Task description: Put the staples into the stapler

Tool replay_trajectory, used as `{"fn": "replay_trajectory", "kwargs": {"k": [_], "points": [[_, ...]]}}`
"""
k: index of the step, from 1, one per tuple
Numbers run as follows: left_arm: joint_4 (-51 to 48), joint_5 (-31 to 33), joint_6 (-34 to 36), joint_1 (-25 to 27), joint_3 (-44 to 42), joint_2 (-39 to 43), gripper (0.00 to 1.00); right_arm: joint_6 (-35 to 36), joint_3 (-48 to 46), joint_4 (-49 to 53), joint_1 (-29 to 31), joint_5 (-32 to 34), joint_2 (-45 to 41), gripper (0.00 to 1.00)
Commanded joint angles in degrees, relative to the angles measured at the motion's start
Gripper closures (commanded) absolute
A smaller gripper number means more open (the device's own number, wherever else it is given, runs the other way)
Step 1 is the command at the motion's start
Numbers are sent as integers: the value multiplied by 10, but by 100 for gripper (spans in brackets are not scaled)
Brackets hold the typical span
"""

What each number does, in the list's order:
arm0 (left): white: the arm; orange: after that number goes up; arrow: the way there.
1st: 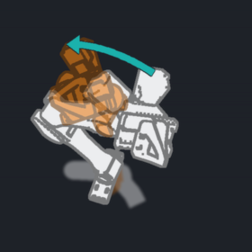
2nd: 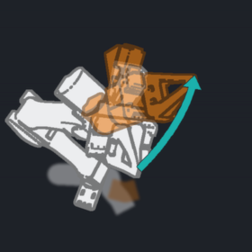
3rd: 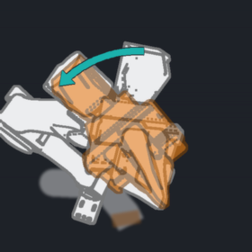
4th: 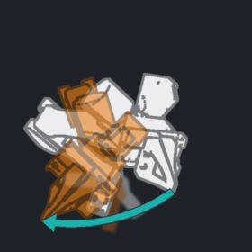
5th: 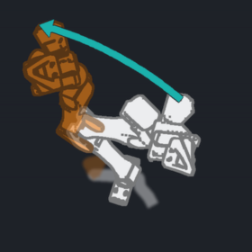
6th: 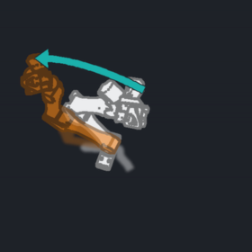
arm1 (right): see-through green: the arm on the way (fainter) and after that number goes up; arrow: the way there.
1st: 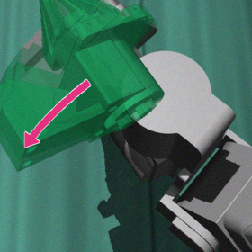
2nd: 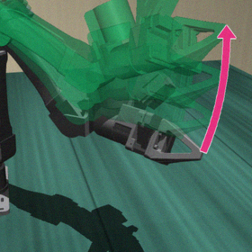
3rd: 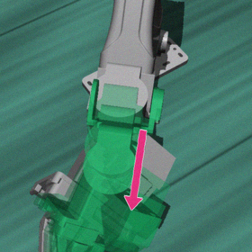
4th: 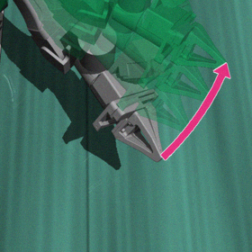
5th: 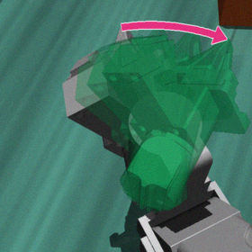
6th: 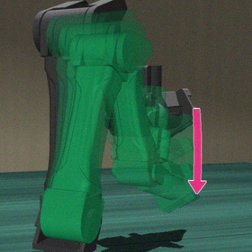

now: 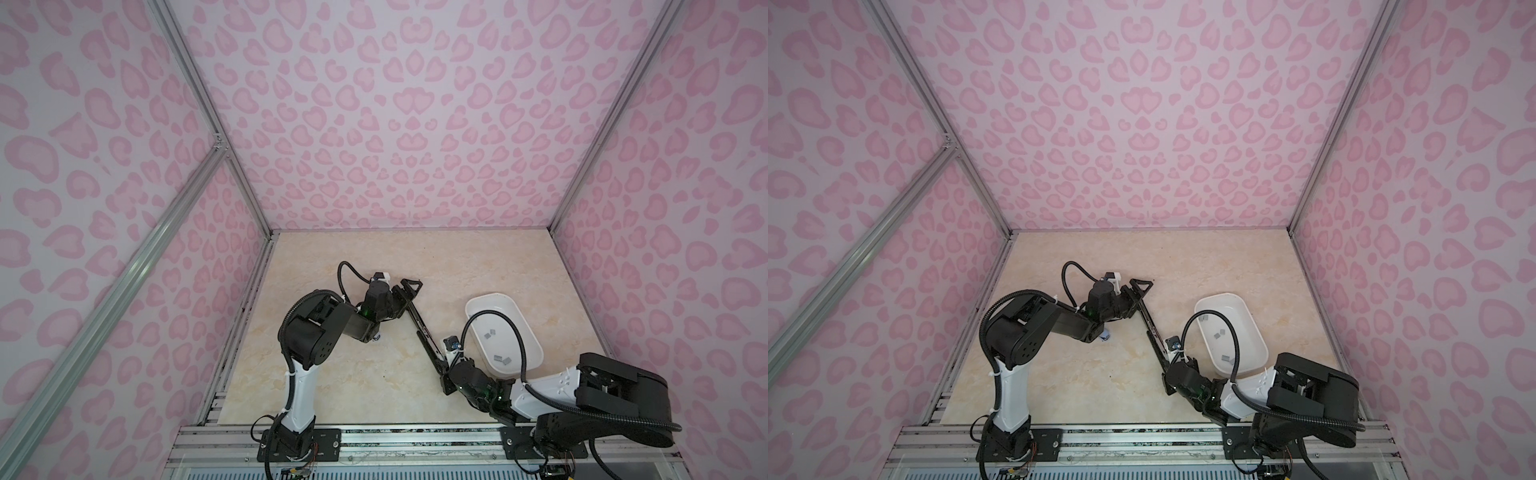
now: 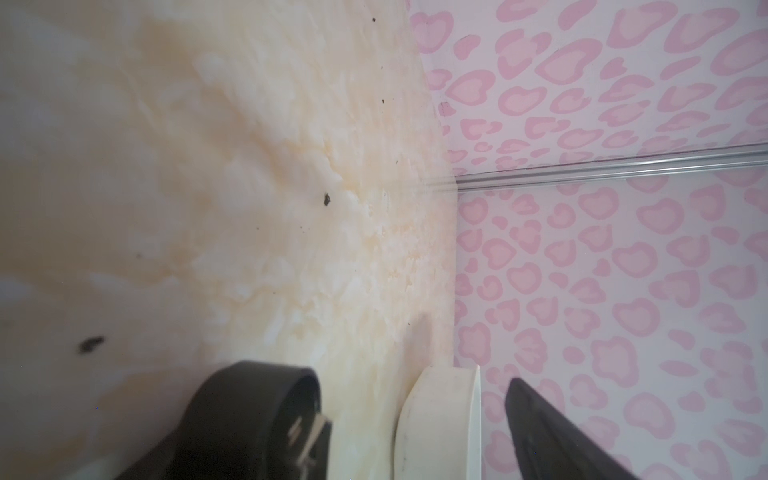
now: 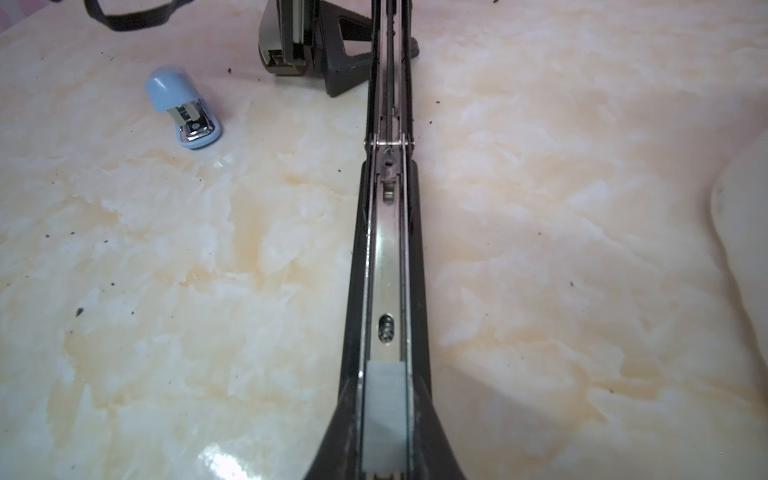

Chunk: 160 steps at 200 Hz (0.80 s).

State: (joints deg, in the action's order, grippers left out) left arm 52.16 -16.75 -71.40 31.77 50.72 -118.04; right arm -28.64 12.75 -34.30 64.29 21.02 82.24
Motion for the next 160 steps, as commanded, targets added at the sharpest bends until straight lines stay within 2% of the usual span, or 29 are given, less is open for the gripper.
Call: {"fn": "replay_trajectory", "kwargs": {"k": [1, 42, 52, 68, 79, 124, 160], "points": [[-3, -37, 49, 0, 10, 19, 1, 14, -2, 18, 3, 17, 10, 96], [12, -58, 97, 13, -15, 65, 11, 23, -4, -12, 5, 20, 32, 93], [8, -56, 115, 20, -20, 78, 16, 28, -6, -22, 8, 20, 37, 90], [7, -50, 138, 30, -31, 96, 32, 34, -12, -44, 13, 28, 45, 87], [4, -45, 157, 39, -38, 108, 37, 36, -18, -59, 14, 32, 48, 86], [-27, -4, 223, 78, -67, 162, 39, 34, -33, -88, 15, 46, 54, 82], [-75, 91, 300, 136, -90, 208, 38, 33, -48, -115, 17, 51, 50, 75]]}}
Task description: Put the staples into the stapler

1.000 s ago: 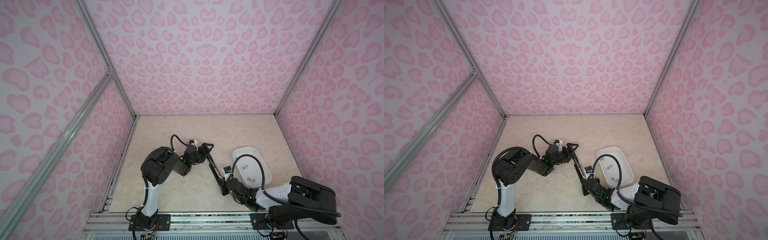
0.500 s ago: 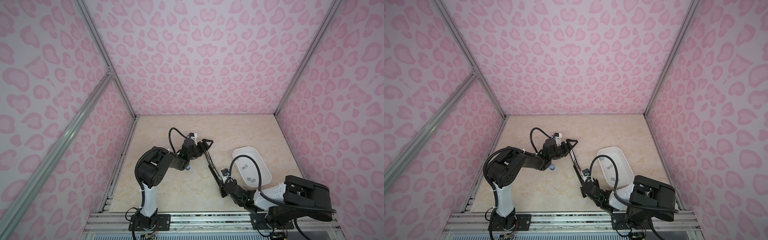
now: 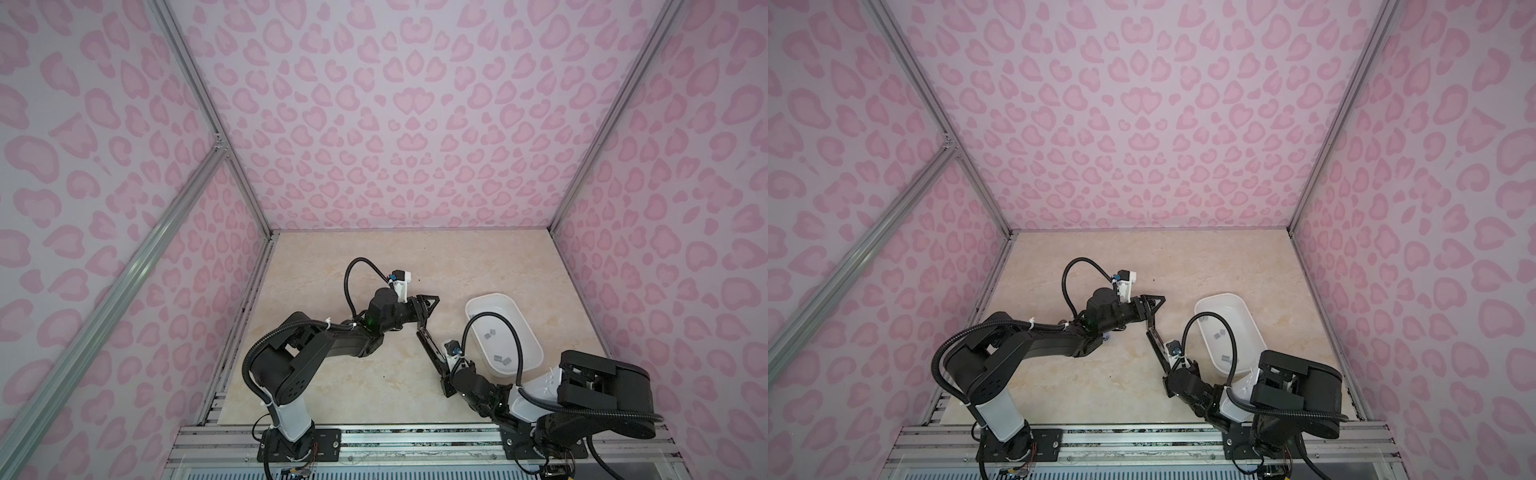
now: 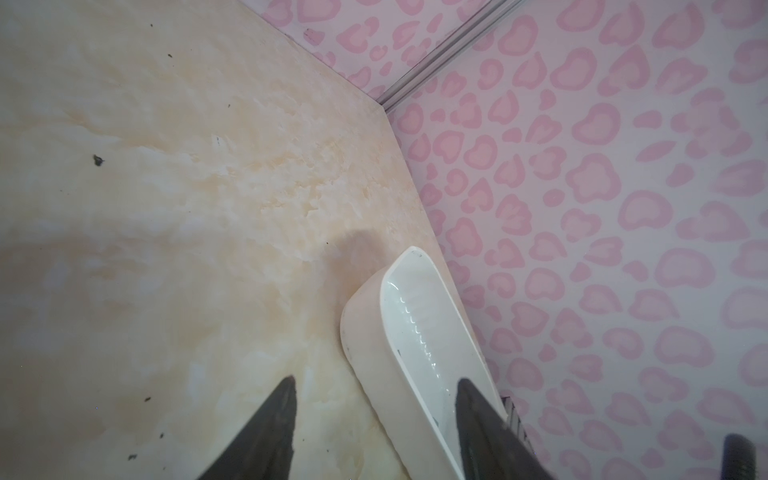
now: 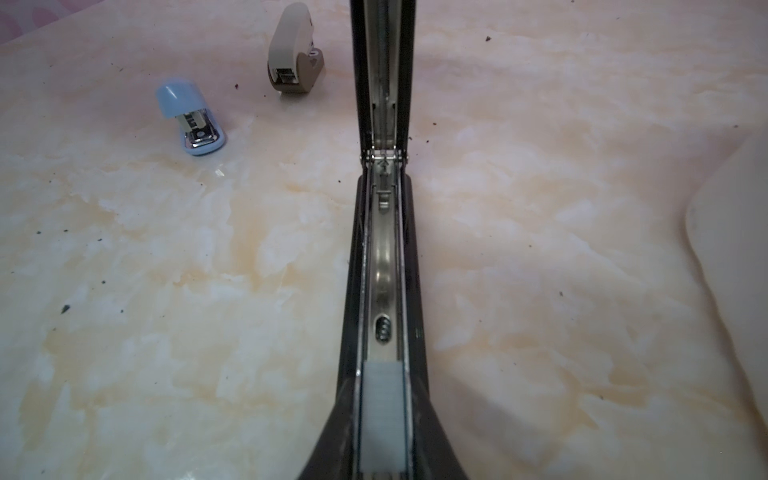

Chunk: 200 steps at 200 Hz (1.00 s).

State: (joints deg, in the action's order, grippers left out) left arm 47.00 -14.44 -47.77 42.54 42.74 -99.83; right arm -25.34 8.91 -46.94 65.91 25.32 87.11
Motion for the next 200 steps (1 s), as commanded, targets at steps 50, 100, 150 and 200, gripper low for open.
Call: {"fn": "replay_trajectory", "kwargs": {"k": [50, 100, 150, 200], "points": [[-53, 158, 127, 88, -22, 45, 36, -6, -26, 8, 17, 28, -23, 69], [-70, 217, 159, 137, -12, 36, 34, -22, -51, 72, 41, 70, -126, 64], [-66, 252, 165, 175, -2, 12, 34, -37, -86, 154, 42, 81, -265, 62], [-69, 285, 174, 211, 19, -19, 34, -37, -108, 249, 41, 74, -408, 60]]}}
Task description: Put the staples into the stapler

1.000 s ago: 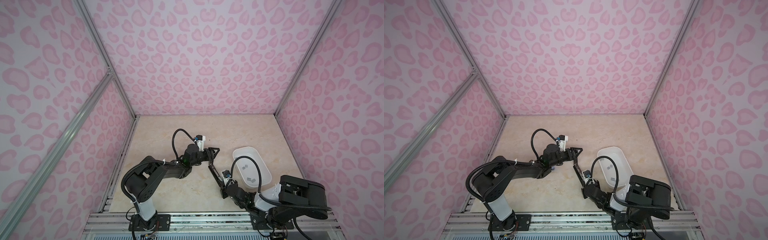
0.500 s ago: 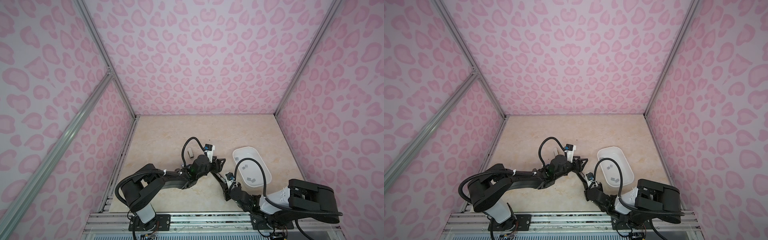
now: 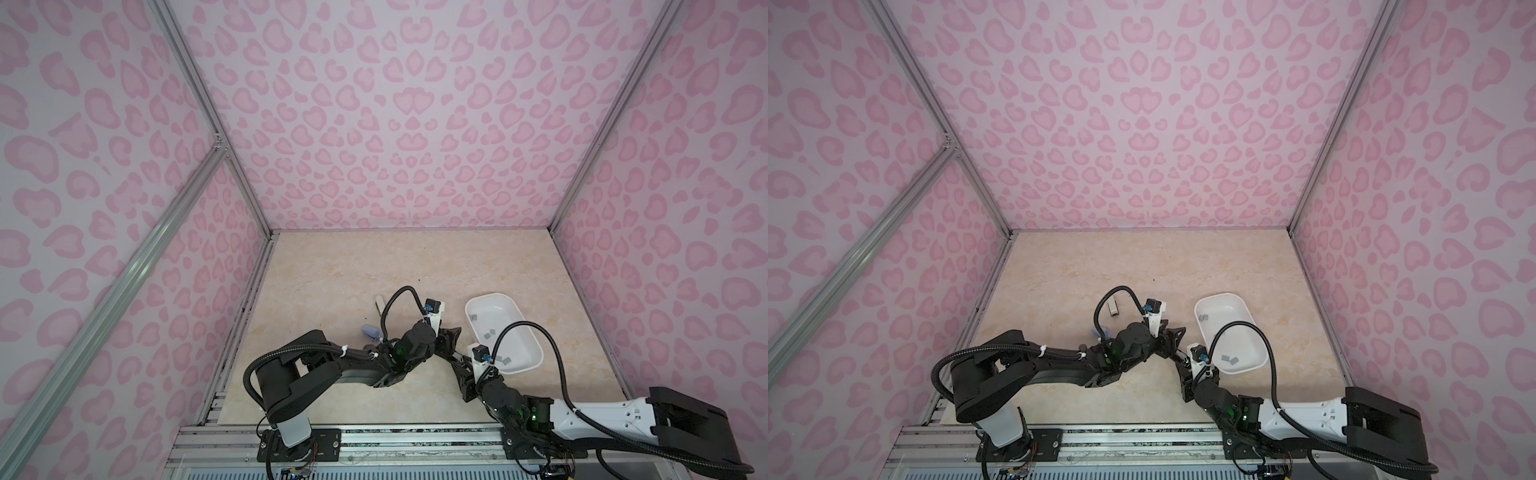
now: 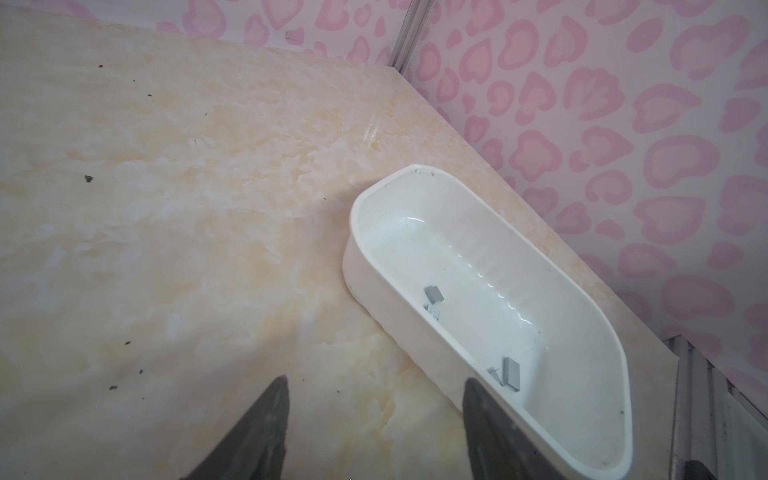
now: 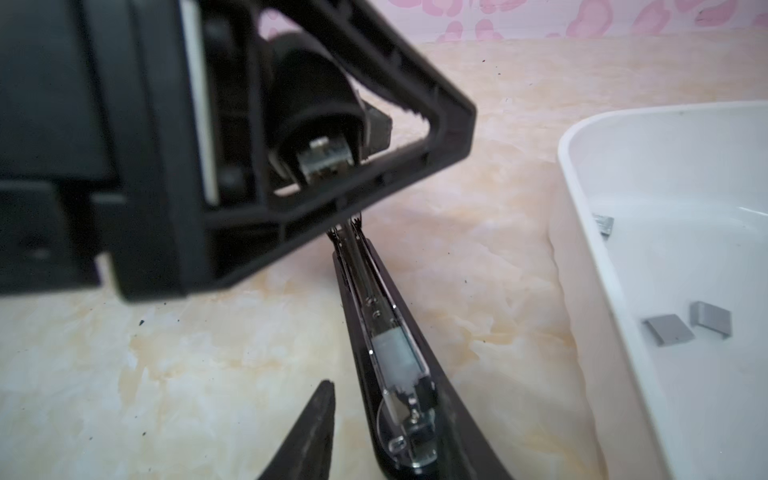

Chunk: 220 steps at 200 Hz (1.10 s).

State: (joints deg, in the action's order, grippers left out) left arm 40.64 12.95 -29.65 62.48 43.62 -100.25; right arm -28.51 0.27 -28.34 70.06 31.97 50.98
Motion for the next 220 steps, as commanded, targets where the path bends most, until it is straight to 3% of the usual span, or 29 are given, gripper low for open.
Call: {"fn": "replay_trajectory", "kwargs": {"k": [1, 84, 126, 175, 220], "points": [[-5, 11, -7, 12, 10, -15, 34, -6, -23, 65, -1, 8, -50, 60], [-16, 47, 8, 49, 30, -38, 32, -18, -46, 243, -58, -62, -326, 62], [-33, 58, 15, 49, 32, -39, 29, -27, -46, 225, -85, -86, -306, 62], [-46, 58, 24, 50, 33, -36, 13, -36, -26, 251, -120, -116, -313, 59], [-57, 51, 44, 50, 34, -38, 10, -37, 4, 250, -130, -108, -246, 60]]}}
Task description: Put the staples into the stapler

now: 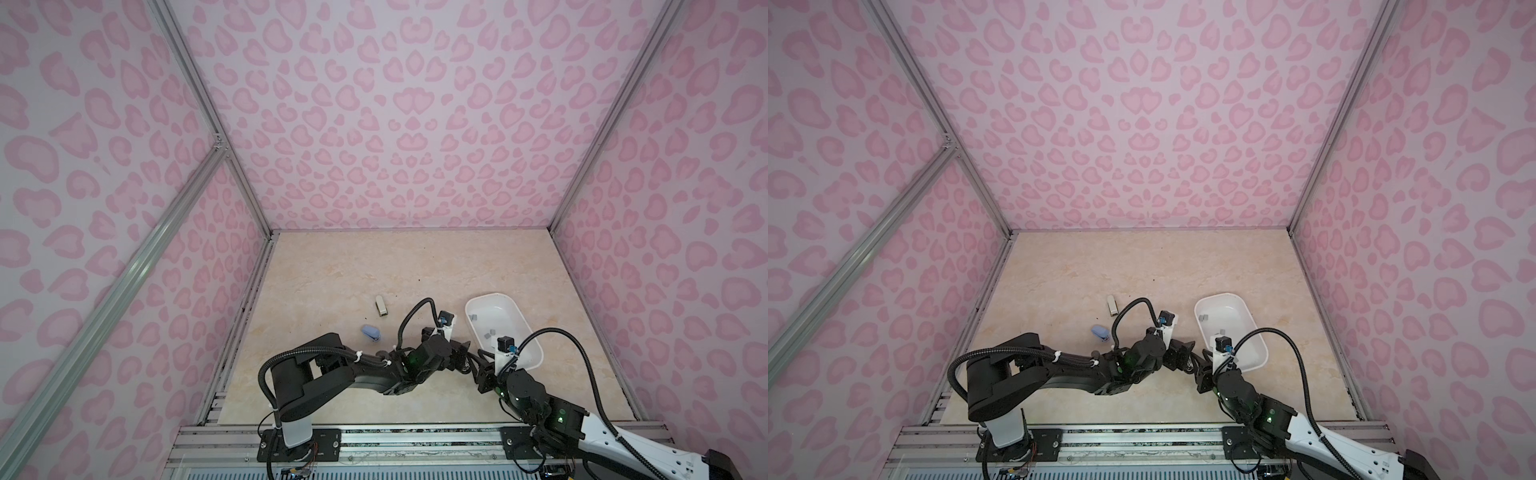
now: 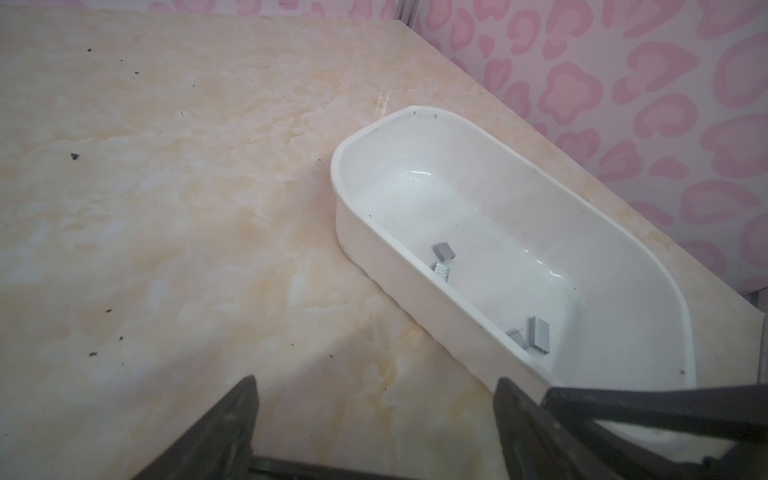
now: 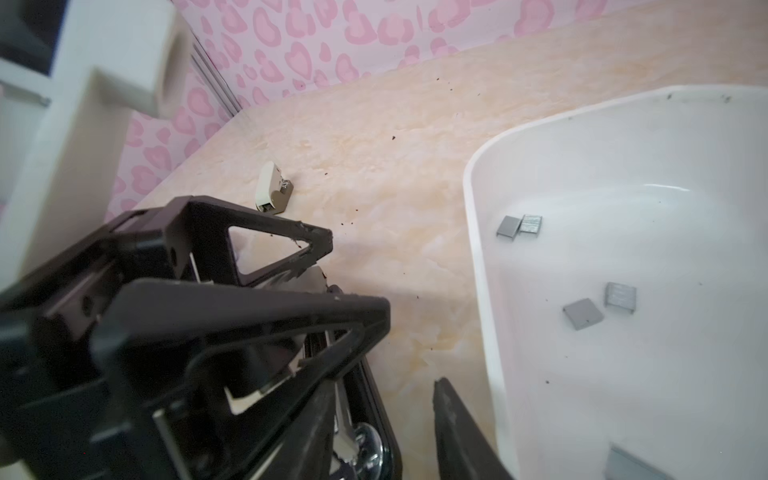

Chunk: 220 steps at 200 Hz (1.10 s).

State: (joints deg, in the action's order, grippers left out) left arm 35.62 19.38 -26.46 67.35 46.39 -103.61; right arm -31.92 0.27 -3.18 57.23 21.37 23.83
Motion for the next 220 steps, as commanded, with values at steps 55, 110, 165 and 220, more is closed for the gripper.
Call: {"fn": "replay_trajectory", "kwargs": {"k": [55, 110, 165, 220], "points": [[-12, 12, 50, 1, -10, -12, 8, 2, 48, 18, -8, 14, 62, 60], [1, -12, 63, 0, -17, -27, 0, -9, 107, 64, -15, 51, 136, 62], [-7, -50, 81, 1, -13, -19, 4, -15, 147, 96, -46, 57, 182, 61], [-9, -52, 98, 14, -19, -38, 4, -15, 159, 93, -53, 52, 195, 60]]}}
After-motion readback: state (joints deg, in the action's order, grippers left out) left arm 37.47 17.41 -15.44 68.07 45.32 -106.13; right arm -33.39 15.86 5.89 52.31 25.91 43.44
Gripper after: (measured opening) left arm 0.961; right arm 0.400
